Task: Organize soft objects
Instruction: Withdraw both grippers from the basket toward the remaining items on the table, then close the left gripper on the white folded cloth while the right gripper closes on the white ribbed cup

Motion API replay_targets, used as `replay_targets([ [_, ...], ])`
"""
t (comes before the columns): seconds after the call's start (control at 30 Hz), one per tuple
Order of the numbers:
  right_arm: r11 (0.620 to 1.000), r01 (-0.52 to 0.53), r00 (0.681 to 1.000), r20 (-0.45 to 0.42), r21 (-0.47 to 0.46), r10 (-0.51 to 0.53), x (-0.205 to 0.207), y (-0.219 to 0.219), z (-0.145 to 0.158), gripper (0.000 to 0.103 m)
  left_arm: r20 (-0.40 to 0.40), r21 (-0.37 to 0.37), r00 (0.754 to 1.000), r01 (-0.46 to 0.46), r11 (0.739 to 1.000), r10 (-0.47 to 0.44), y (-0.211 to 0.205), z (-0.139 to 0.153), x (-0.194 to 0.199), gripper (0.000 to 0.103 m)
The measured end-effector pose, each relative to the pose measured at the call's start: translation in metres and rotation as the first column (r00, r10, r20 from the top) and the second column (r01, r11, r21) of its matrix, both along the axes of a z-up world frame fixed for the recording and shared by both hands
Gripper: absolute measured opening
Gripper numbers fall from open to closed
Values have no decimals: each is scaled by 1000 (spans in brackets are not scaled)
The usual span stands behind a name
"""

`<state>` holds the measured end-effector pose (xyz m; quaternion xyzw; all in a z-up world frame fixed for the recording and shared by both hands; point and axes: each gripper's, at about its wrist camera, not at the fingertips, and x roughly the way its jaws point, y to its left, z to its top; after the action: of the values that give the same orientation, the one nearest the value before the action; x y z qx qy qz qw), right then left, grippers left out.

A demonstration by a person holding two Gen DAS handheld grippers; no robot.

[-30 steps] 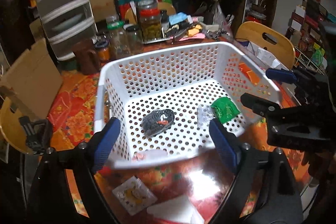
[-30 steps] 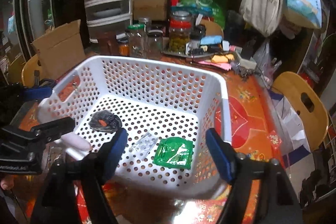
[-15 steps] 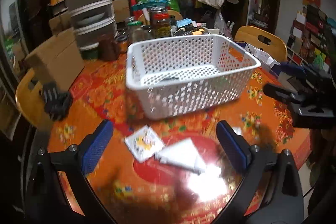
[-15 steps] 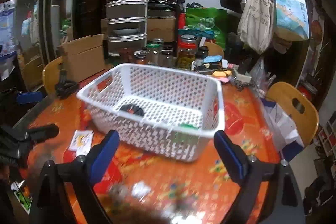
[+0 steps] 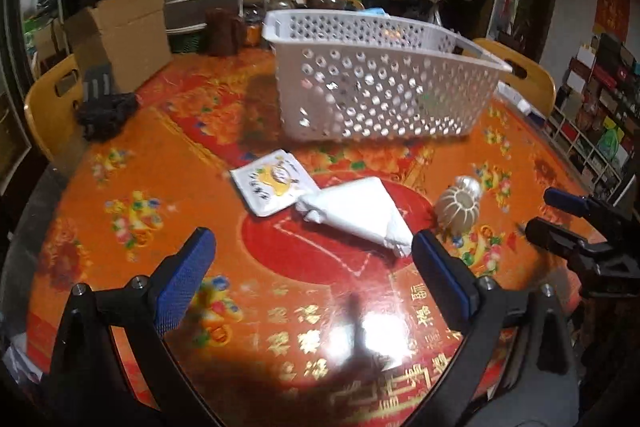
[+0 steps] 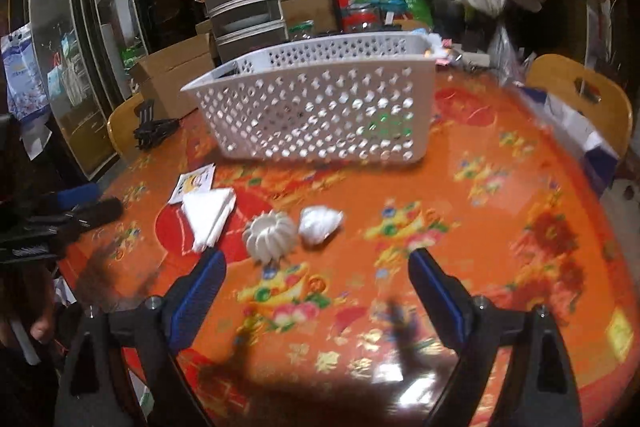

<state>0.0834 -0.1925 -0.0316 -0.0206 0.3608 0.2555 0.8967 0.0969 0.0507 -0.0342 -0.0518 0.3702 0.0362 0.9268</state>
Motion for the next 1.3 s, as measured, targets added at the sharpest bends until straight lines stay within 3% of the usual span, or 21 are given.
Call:
replay_targets([
  [0.1,1000,-14,1000,-9,-7,14,0,10,-8,92,-34,2,999,17,1000,-17,-6,-17,19,98],
  [0.43,995,-82,995,-57,-56,79,12,51,-24,63,-74,6,997,34,999,-33,-21,-37,64,98],
  [0.77,990,-100,993,-77,-100,93,27,69,-32,54,-108,-2,994,24,1000,-24,-20,-44,79,95],
  [0.97,988,-100,993,-82,-120,90,29,72,-33,48,-146,10,988,45,999,-43,-24,-52,83,73],
  [1.03,988,-98,992,-88,-121,87,30,73,-35,37,-139,7,989,50,999,-48,-25,-52,83,65],
  [1.13,990,-86,993,-89,-110,77,30,70,-35,31,-127,5,991,51,999,-50,-27,-51,79,53],
  [1.3,991,-89,994,-74,-104,82,27,68,-34,31,-108,-17,993,43,999,-44,-21,-49,74,39],
])
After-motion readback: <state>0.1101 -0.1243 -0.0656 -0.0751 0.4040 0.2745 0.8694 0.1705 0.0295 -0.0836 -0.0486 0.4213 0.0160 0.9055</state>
